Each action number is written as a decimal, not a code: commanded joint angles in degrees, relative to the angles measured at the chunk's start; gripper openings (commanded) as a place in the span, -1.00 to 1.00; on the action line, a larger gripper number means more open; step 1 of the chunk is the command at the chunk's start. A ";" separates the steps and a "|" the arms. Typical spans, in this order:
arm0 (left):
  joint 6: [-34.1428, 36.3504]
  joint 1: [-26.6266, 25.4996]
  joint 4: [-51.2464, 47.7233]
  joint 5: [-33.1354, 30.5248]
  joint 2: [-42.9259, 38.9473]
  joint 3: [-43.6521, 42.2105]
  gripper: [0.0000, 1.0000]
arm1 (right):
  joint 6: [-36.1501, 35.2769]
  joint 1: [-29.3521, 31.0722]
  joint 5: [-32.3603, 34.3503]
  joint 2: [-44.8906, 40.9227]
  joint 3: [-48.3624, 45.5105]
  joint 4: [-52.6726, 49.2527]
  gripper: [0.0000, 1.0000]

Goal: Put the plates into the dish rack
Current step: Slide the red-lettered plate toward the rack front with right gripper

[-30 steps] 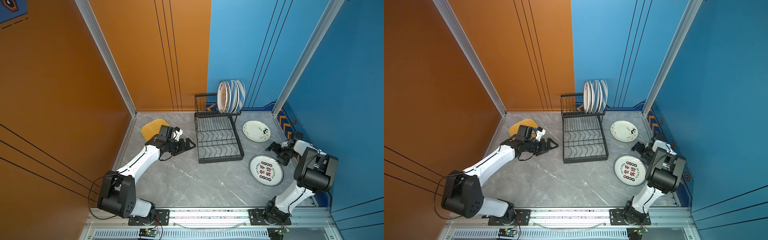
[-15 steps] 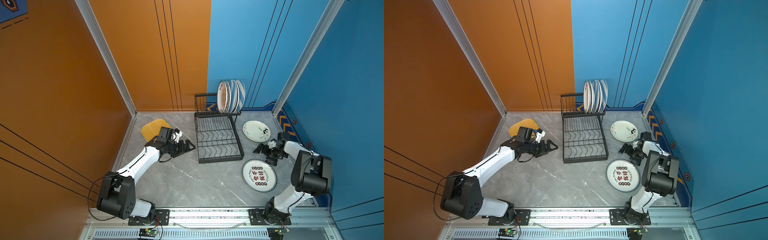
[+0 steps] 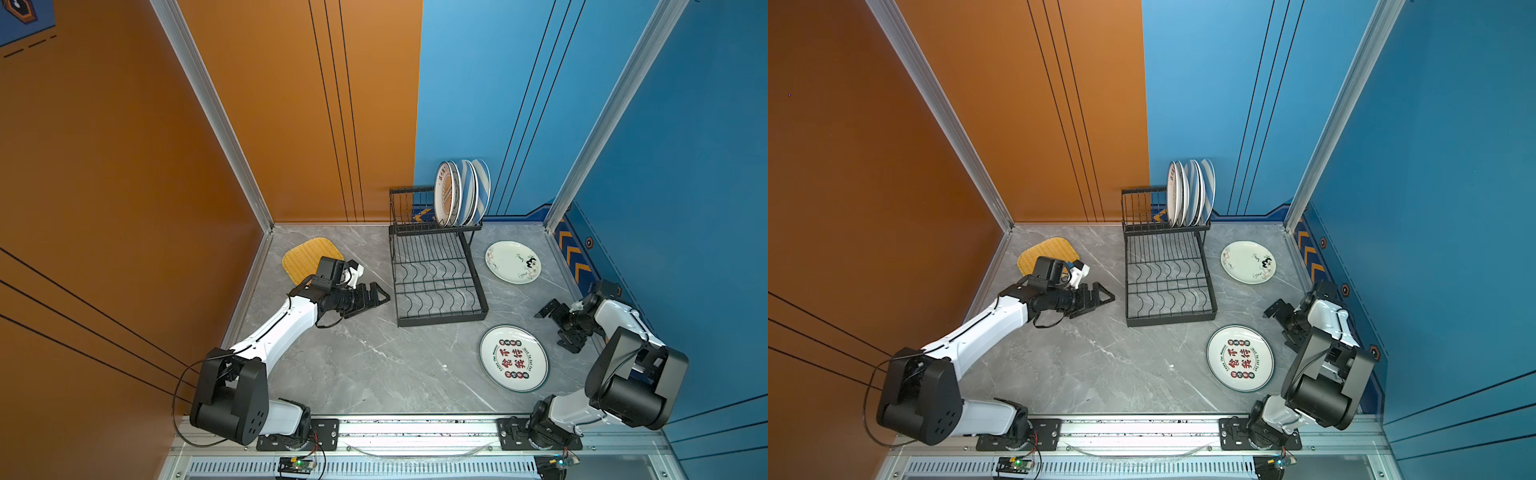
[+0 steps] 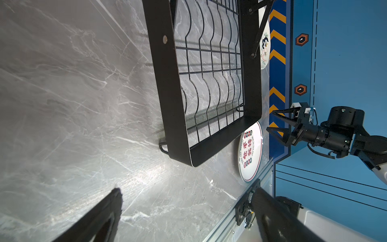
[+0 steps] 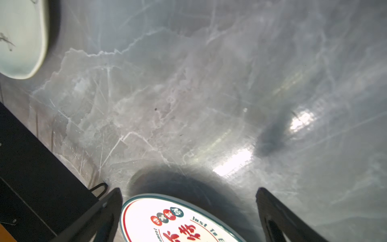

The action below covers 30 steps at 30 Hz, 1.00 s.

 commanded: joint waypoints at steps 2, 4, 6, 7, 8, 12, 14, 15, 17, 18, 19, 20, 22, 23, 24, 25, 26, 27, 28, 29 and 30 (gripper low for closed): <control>0.68 0.20 -1.00 -0.04 -1.88 -1.27 0.96 | 0.63 0.41 -0.08 -0.29 -3.99 -4.30 1.00; 0.66 0.22 -1.00 0.01 -2.32 -1.56 0.96 | 1.03 0.56 -1.61 -1.21 -5.93 -3.10 1.00; 0.85 0.23 -1.00 0.06 -2.74 -1.93 0.96 | 1.20 0.71 -2.98 -1.81 -7.14 -2.35 1.00; 0.83 0.22 -1.02 0.06 -2.98 -2.13 0.96 | 1.20 1.02 -3.66 -2.08 -7.59 -2.06 1.00; 0.91 0.19 -1.00 0.13 -3.17 -2.35 0.96 | 1.35 1.59 -3.93 -2.42 -7.86 -1.97 1.00; 0.97 0.27 -1.01 0.24 -4.48 -3.17 0.96 | 2.88 5.41 -5.69 -4.03 -8.89 -1.24 1.00; 0.94 0.25 -1.00 0.22 -5.20 -3.70 0.96 | 3.98 7.86 -5.95 -4.64 -9.45 -1.03 1.00; 0.94 0.25 -1.05 0.32 -5.56 -3.93 0.96 | 4.79 9.24 -6.14 -4.94 -9.94 -0.77 1.00; 1.05 0.28 -1.02 0.39 -6.32 -4.40 0.96 | 6.56 11.76 -6.36 -6.07 -11.24 -0.13 1.00; 1.03 0.33 -1.02 0.42 -6.80 -4.71 0.96 | 7.72 13.18 -6.60 -6.92 -12.11 0.42 1.00; 1.01 0.28 -1.00 0.44 -7.19 -5.04 0.96 | 8.74 14.61 -6.75 -7.90 -12.94 0.97 1.00; 1.05 0.35 -1.00 0.44 -7.54 -5.24 0.96 | 9.50 15.91 -6.72 -8.60 -13.51 1.25 1.00; 0.97 0.31 -0.99 0.43 -8.41 -6.08 0.96 | 11.02 18.96 -6.63 -9.89 -14.66 1.95 1.00; 0.94 0.28 -1.00 0.42 -8.72 -6.44 0.96 | 11.78 20.36 -6.69 -10.34 -15.12 2.43 1.00; 0.92 0.22 -1.03 0.52 -9.16 -6.84 0.96 | 12.61 22.25 -6.71 -10.78 -15.71 3.15 1.00; 0.95 0.24 -1.03 0.53 -9.57 -7.29 0.96 | 13.38 24.00 -6.63 -11.07 -16.08 3.61 1.00; 0.96 0.26 -1.00 0.48 -9.95 -7.63 0.96 | 14.09 25.56 -6.50 -11.29 -16.40 4.10 1.00; 0.94 0.22 -1.01 0.52 -10.35 -7.98 0.96 | 14.78 27.43 -6.45 -11.53 -16.82 4.70 1.00; 0.92 0.12 -1.01 0.50 -10.79 -8.33 0.96 | 15.10 28.77 -6.35 -11.58 -16.94 4.98 1.00; 0.81 0.08 -1.00 0.48 -11.23 -8.66 0.96 | 15.39 30.32 -6.19 -11.67 -17.16 5.28 1.00; 0.68 0.02 -1.03 0.53 -11.66 -8.99 0.96 | 15.53 31.61 -6.31 -11.74 -17.36 5.50 1.00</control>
